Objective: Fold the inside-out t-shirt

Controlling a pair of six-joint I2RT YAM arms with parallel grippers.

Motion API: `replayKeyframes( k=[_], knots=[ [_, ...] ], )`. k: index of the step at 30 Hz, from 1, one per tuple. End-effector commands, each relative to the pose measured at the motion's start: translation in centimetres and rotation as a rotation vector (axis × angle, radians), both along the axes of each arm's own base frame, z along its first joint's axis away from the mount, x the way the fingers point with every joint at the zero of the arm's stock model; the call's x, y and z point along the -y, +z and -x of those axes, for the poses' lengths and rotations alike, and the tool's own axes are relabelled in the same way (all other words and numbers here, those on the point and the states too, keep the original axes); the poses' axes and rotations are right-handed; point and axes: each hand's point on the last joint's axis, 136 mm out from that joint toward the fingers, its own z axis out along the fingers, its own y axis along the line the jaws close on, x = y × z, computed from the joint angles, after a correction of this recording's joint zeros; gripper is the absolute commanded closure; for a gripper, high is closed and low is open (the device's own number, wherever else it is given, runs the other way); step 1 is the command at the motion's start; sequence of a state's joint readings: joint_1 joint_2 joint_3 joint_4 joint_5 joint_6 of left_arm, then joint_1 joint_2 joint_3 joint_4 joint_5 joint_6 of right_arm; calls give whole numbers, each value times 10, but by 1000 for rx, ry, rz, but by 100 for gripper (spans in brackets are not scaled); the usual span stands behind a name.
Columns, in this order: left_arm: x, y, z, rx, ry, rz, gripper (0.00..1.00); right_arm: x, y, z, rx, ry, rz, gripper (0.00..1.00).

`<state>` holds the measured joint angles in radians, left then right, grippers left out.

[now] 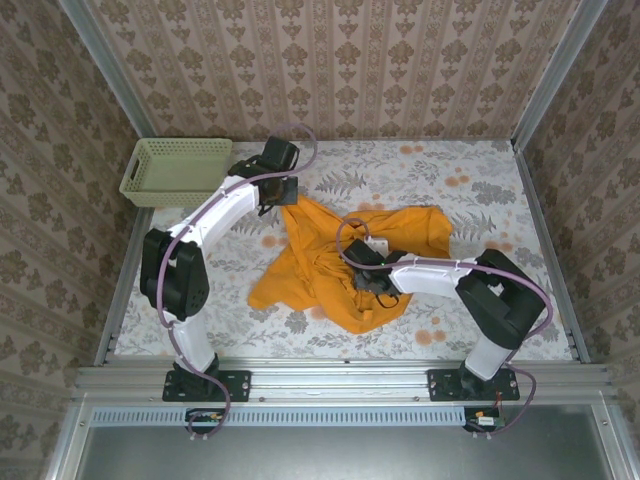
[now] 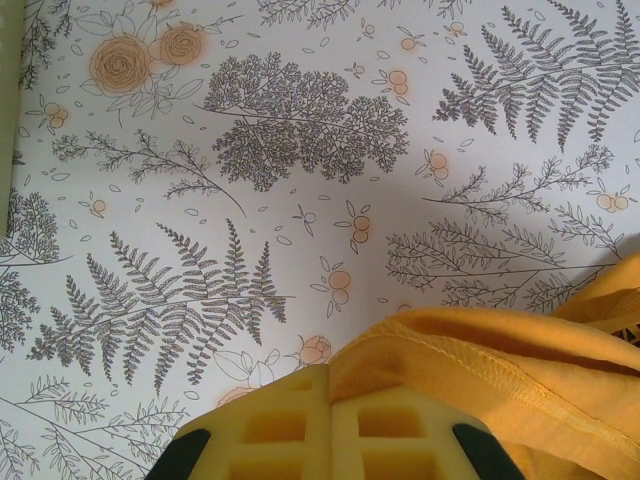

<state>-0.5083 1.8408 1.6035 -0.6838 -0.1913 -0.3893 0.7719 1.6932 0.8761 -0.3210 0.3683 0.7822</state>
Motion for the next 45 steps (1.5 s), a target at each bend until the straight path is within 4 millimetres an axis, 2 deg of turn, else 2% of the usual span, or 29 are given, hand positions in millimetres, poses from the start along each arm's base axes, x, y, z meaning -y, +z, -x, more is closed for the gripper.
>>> replayKeyframes(
  k=[1, 4, 7, 11, 13, 16, 20, 26, 29, 32, 34, 37, 40, 43, 45],
  knots=[
    [-7, 11, 1, 23, 16, 5, 100, 10, -30, 21, -115, -15, 54, 48],
    [-7, 10, 2, 20, 16, 7, 100, 5, -40, 21, -143, -11, 62, 56],
    [-7, 9, 1, 20, 15, 6, 100, 5, -42, 16, -142, -9, 88, 73],
    [-7, 3, 0, 6, 10, -4, 100, 7, -21, 7, -68, 7, 90, 94],
    [-6, -4, -1, -8, 4, -21, 100, 2, -1, 3, -11, 40, 46, 100],
    [-7, -19, -6, -32, 5, -63, 100, -11, 41, 2, 89, 130, -48, 100],
    [-11, -45, -12, -80, 17, -131, 100, -26, 111, 10, 246, 255, -218, 100],
    [-18, -79, -16, -160, 29, -221, 100, -28, 199, 31, 447, 359, -435, 100],
    [-16, -90, -14, -197, 11, -228, 100, -21, 226, 37, 523, 366, -511, 100],
    [-14, -91, -4, -227, -10, -209, 92, -12, 229, 36, 554, 346, -547, 100],
    [-9, -85, 10, -229, -30, -166, 80, -8, 218, 33, 540, 329, -556, 100],
    [4, -55, 42, -162, -82, -58, 53, -5, 199, 30, 512, 312, -551, 100],
    [21, -13, 80, -33, -163, 60, 40, -8, 187, 30, 497, 313, -558, 100],
    [58, 17, 122, 62, -316, 174, 30, -12, 186, 30, 494, 323, -579, 100],
    [91, 24, 152, 89, -446, 241, 25, -16, 187, 30, 491, 335, -591, 100]
  ],
)
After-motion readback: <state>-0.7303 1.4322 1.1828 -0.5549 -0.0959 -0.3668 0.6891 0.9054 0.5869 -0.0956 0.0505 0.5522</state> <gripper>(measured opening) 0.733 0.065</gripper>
